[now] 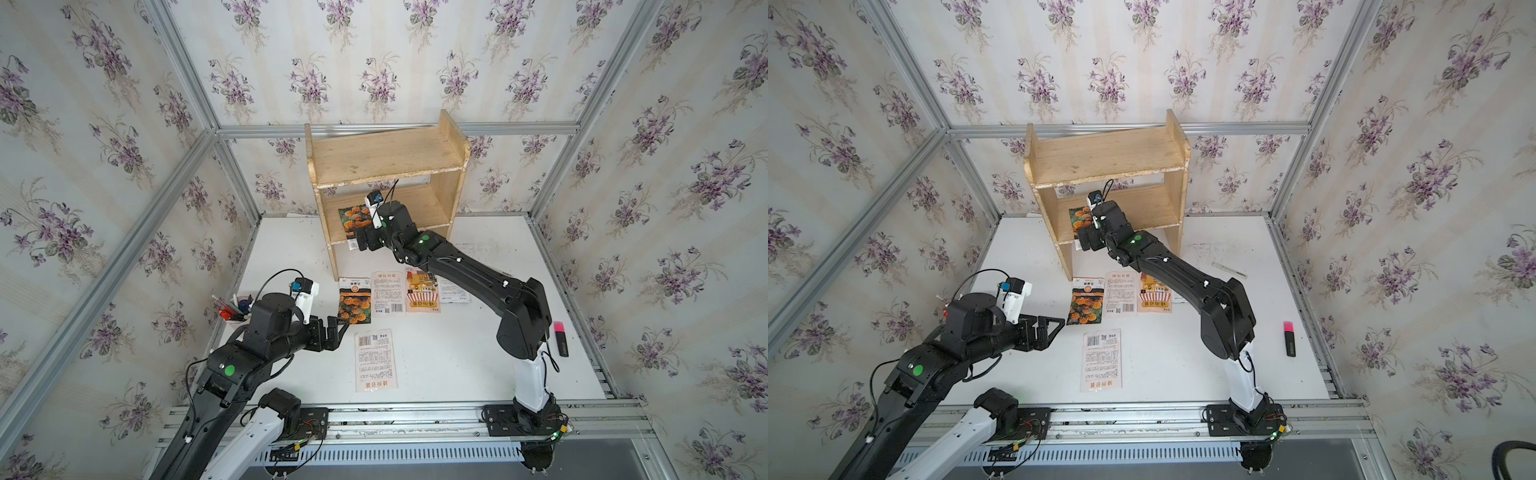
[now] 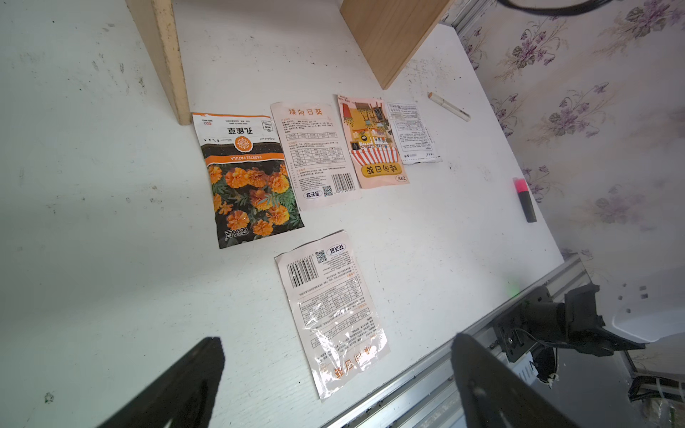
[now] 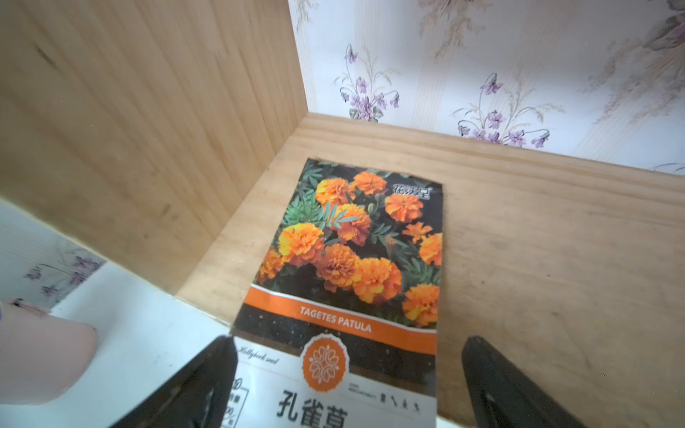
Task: Take the seed bag off the shelf
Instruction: Pick up the seed packet from the shelf.
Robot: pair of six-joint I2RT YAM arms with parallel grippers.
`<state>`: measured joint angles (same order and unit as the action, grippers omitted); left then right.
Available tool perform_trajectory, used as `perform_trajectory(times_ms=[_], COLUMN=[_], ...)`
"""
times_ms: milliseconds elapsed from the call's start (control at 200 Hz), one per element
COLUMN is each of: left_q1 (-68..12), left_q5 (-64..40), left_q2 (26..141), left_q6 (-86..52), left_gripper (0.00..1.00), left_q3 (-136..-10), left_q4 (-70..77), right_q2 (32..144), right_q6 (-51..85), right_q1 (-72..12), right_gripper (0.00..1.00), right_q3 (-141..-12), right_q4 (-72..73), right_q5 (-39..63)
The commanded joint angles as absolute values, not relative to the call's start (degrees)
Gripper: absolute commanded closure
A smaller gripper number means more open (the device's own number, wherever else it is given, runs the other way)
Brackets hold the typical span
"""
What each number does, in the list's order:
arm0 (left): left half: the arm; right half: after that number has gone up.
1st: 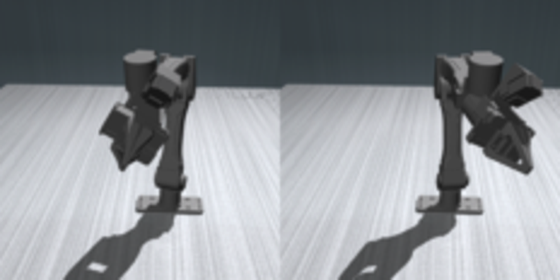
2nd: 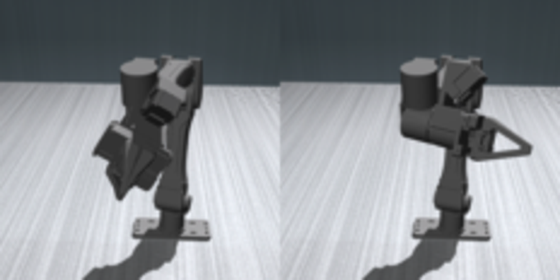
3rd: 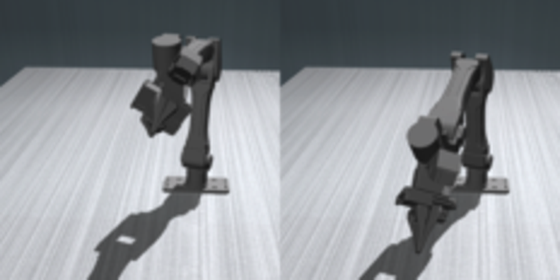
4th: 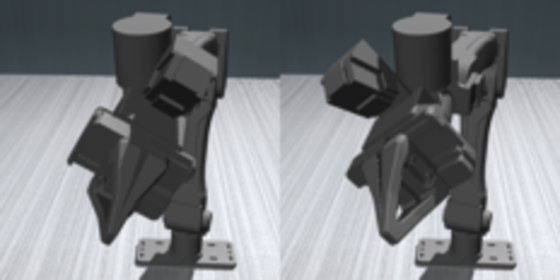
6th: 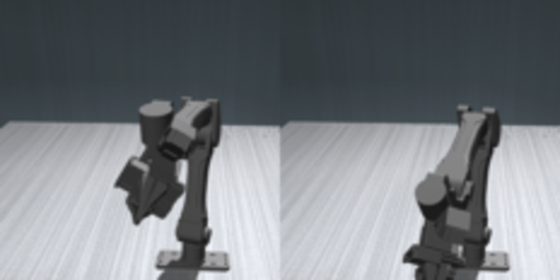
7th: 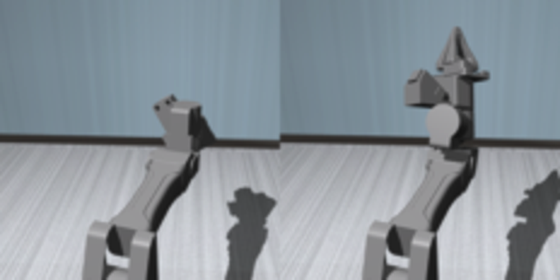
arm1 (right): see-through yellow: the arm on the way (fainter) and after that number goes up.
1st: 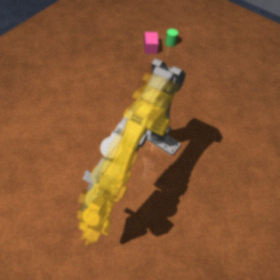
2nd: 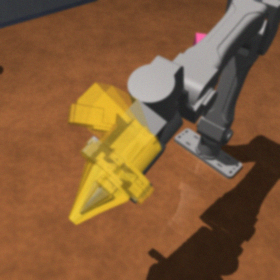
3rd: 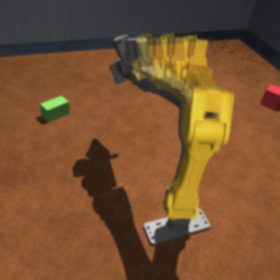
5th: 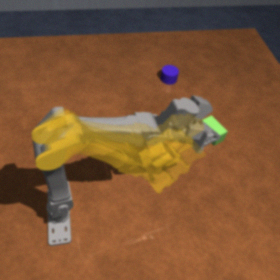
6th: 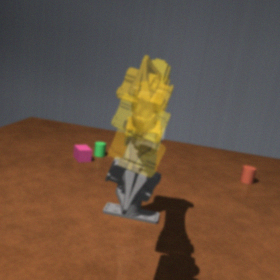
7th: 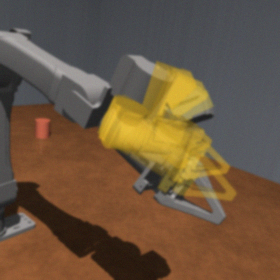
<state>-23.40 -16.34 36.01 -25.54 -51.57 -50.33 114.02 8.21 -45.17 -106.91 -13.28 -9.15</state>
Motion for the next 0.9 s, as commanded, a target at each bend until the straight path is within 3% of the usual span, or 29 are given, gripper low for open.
perform_trajectory(times_ms=[0, 285, 440, 894], left_q1=[-23.4, -23.4, -23.4, -23.4], left_q5=[-16.4, -17.2, -17.5, -18.0], left_q2=[36.0, 33.8, 33.2, 33.7], left_q6=[-25.3, -23.0, -23.5, -24.7], left_gripper=[0.00, 0.00, 0.00, 0.00], left_q3=[-51.6, -50.2, -49.5, -49.6], left_q4=[-49.0, -47.2, -46.0, -46.3], right_q2=[111.1, 101.1, 97.8, 102.3], right_q6=[15.0, 28.5, 32.8, 41.3], right_q1=[-42.7, -33.0, -31.6, -31.6], right_gripper=[0.01, 0.04, 0.09, 0.12], right_q3=[-104.6, -88.6, -82.1, -80.2], right_q4=[-13.2, -5.5, -0.9, 8.1], right_q5=[-4.9, 12.5, 17.8, 26.5])
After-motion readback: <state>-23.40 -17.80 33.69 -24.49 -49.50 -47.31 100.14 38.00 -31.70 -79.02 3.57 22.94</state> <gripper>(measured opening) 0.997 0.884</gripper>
